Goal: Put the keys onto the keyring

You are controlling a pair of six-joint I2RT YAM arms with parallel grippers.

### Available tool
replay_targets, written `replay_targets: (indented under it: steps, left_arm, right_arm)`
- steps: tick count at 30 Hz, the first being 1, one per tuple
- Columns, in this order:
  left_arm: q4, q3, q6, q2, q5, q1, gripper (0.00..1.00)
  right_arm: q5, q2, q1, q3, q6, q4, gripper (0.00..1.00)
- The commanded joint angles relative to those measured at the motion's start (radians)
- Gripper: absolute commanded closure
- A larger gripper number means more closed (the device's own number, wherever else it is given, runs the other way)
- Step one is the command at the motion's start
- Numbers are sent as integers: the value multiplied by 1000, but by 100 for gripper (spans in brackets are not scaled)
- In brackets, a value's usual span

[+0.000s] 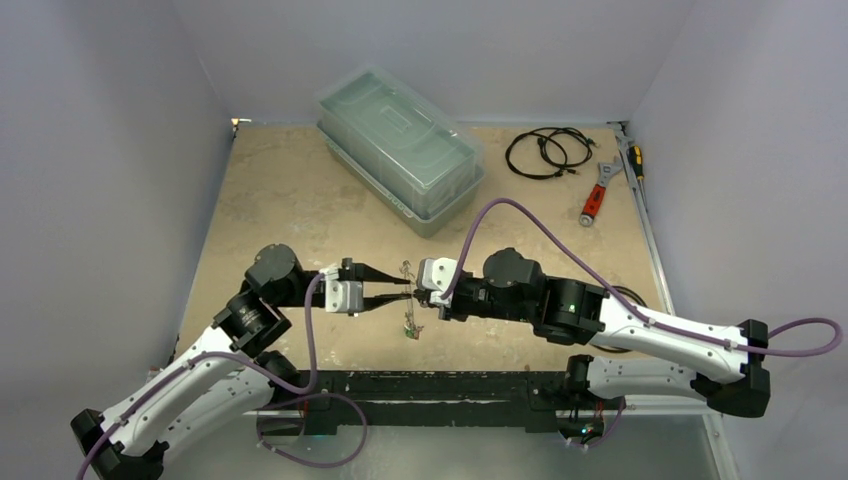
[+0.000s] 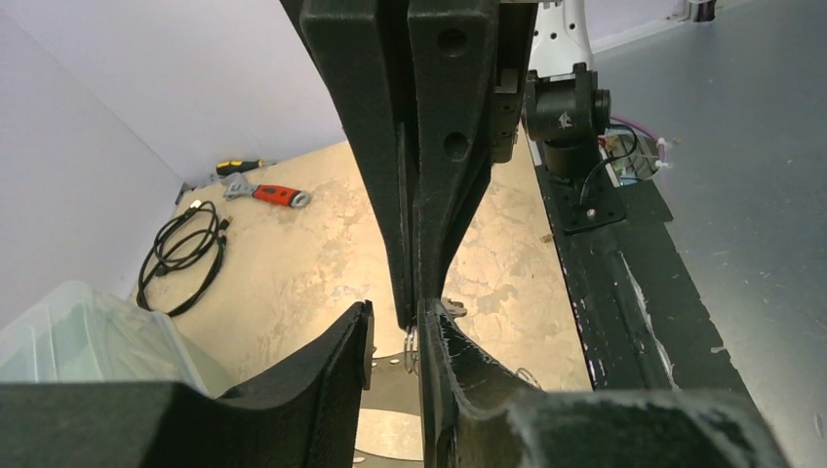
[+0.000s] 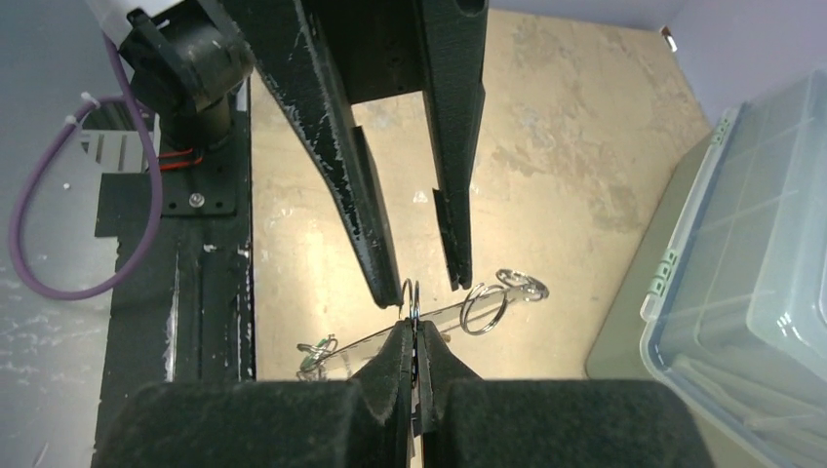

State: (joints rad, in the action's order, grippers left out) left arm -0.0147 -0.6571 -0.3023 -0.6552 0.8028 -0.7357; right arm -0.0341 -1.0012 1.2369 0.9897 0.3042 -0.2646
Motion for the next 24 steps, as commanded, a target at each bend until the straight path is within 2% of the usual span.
replay_targets:
  steps: [1, 10, 15, 22, 24]
  left_arm:
    - [13, -45, -40, -26, 12, -2, 76]
    - [36, -36, -28, -44, 38, -3, 63]
    - [33, -37, -27, -54, 40, -3, 75]
    - [35, -38, -24, -79, 47, -2, 76]
    - [36, -37, -25, -84, 48, -3, 79]
  right_arm:
    - [16, 14, -1, 64, -4, -8, 100]
    - [6, 19, -1, 62, -7, -3, 100]
    - [-4, 19, 0, 63, -8, -7, 100]
    - [-8, 29, -1, 57, -7, 7, 100]
    - [-14, 35, -1, 54, -7, 14, 100]
